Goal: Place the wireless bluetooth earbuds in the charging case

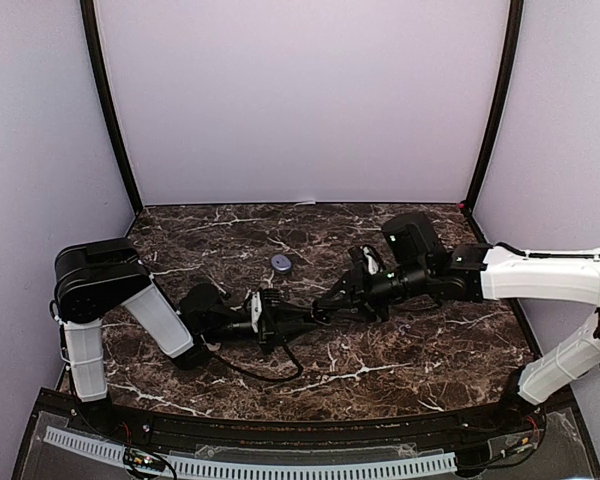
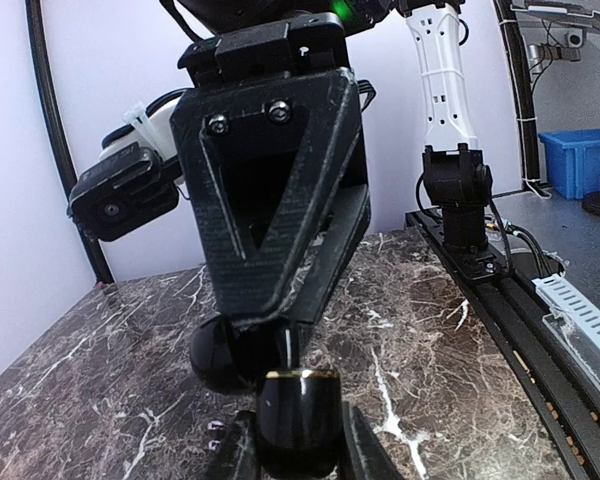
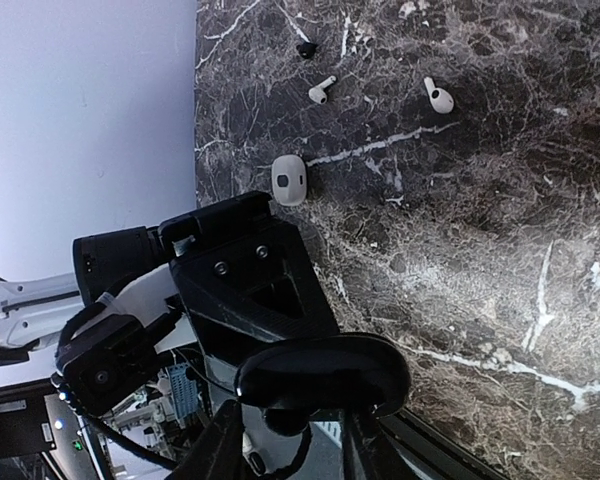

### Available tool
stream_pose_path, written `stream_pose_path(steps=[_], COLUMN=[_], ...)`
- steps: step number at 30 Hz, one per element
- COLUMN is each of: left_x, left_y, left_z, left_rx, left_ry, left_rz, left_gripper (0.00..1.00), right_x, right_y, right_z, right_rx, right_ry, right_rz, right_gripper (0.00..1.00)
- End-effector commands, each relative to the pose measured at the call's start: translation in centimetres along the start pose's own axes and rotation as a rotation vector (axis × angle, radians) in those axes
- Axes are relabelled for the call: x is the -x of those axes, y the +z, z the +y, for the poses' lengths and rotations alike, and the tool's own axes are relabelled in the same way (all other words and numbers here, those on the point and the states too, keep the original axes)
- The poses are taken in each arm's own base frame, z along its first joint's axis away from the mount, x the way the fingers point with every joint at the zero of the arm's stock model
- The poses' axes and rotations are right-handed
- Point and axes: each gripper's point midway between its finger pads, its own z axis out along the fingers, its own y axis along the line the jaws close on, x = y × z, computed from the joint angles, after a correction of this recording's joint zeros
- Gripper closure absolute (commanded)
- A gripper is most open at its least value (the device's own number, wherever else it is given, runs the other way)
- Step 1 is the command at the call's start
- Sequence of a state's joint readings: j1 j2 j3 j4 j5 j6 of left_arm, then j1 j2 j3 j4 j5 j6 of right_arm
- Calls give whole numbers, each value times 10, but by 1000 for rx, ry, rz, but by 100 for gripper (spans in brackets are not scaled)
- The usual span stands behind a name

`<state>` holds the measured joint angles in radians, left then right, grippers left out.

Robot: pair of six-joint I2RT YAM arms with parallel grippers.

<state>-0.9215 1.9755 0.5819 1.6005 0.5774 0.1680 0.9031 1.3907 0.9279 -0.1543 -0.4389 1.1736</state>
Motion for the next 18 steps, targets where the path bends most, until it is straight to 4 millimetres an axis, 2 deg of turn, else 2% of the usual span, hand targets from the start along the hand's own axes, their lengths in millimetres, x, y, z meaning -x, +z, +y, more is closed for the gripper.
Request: stream_pose_path(steps=[1, 4, 8, 14, 18], left_x=[64, 63, 66, 74, 81], left_y=[-5, -7, -13, -30, -34], left_z=[-2, -6, -18, -42, -51], left_rx=[3, -22, -157, -471, -582], left_ry=[125, 114, 51, -72, -113], left_rz=[-222, -219, -228, -205, -185], left_gripper=[85, 85, 88, 88, 90], right_x=[7, 2, -8, 0, -9], right_y=[-17, -24, -38, -60, -75], right_z=[17, 23, 33, 17, 22], right_rx=[32, 63, 131, 39, 101], right_ry=[-111, -221, -448, -875, -1161], right_rz=[-69, -66, -80, -237, -344], right_gripper=[66, 63, 60, 59, 59])
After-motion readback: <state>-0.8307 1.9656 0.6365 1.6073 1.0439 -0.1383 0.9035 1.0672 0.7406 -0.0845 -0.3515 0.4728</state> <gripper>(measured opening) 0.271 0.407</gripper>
